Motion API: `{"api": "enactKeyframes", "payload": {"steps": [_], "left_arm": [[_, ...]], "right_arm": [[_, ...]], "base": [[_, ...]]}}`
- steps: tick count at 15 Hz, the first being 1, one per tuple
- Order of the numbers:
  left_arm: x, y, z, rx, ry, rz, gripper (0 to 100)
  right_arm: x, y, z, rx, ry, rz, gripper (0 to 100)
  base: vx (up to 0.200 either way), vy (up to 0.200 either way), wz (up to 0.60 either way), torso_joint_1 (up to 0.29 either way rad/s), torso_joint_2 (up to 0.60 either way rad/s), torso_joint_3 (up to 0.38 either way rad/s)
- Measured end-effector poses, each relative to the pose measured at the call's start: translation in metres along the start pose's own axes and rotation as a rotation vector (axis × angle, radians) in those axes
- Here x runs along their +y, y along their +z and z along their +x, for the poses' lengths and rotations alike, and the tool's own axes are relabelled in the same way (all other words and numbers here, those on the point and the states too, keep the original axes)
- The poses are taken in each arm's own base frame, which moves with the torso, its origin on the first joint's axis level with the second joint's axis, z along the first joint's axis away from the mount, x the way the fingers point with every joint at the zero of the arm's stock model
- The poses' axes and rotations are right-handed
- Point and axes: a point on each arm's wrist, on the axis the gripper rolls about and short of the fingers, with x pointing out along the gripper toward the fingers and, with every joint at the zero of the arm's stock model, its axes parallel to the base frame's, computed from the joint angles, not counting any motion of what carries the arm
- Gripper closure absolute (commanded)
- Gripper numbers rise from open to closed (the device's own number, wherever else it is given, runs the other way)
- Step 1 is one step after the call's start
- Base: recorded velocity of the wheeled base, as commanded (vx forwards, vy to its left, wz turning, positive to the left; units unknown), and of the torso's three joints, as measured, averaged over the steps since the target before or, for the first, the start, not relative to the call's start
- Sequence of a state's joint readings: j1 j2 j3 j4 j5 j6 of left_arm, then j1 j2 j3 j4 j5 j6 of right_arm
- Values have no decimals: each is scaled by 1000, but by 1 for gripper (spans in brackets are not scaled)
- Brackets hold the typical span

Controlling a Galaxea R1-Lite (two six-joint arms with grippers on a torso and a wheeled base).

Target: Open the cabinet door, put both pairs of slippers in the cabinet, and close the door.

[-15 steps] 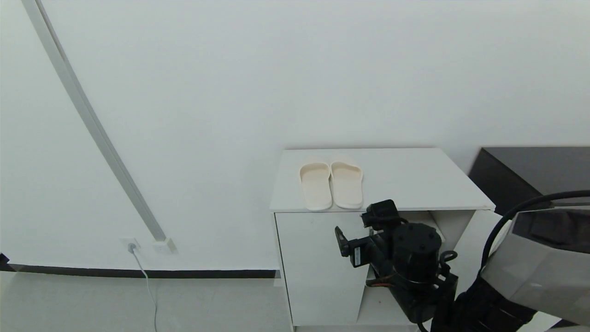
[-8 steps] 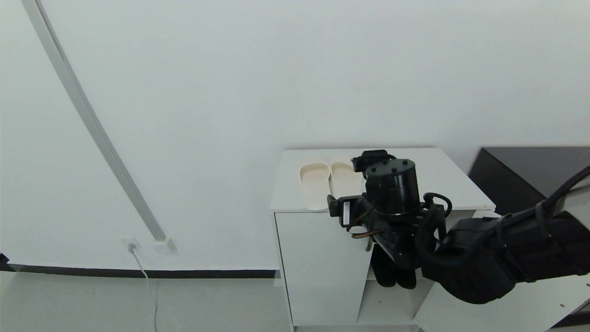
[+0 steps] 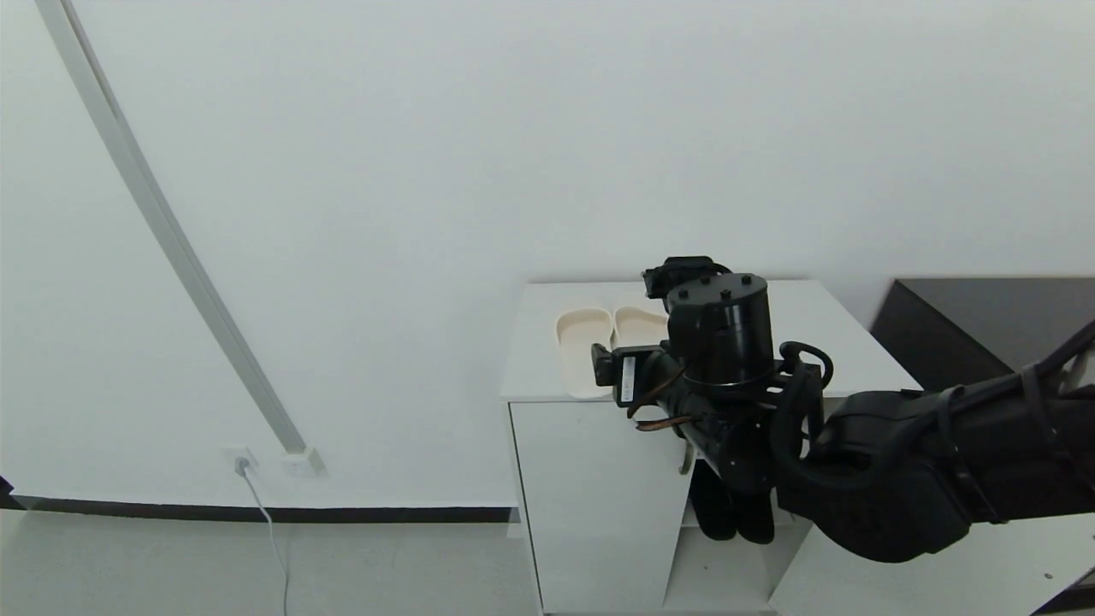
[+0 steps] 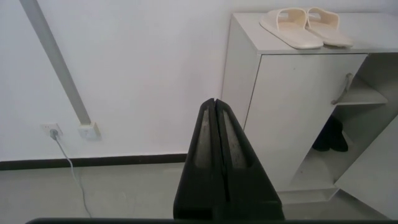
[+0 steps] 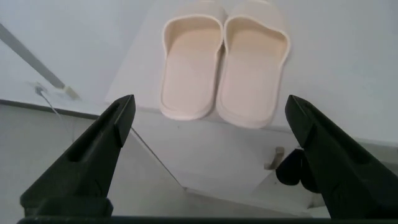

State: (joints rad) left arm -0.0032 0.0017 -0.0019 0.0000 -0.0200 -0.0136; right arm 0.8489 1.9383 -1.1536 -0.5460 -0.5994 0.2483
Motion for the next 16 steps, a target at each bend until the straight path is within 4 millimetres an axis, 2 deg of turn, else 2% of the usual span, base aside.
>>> {"api": "enactKeyframes", "payload": {"steps": [5,12,16], "left_arm": [[0,0,0,0,1,-1,100],[0,0,0,1,1,-2,100],[0,0,0,1,2,-3,100]], "right_arm": [[6,-21,2,36,11,-12,0],[10,-58,24,47,4,-23,0],[13,-64,50,38,-18,-20,0]], "base": [[200,0,0,8,3,-1],[0,0,0,0,0,0],[0,0,0,0,0,0]]}}
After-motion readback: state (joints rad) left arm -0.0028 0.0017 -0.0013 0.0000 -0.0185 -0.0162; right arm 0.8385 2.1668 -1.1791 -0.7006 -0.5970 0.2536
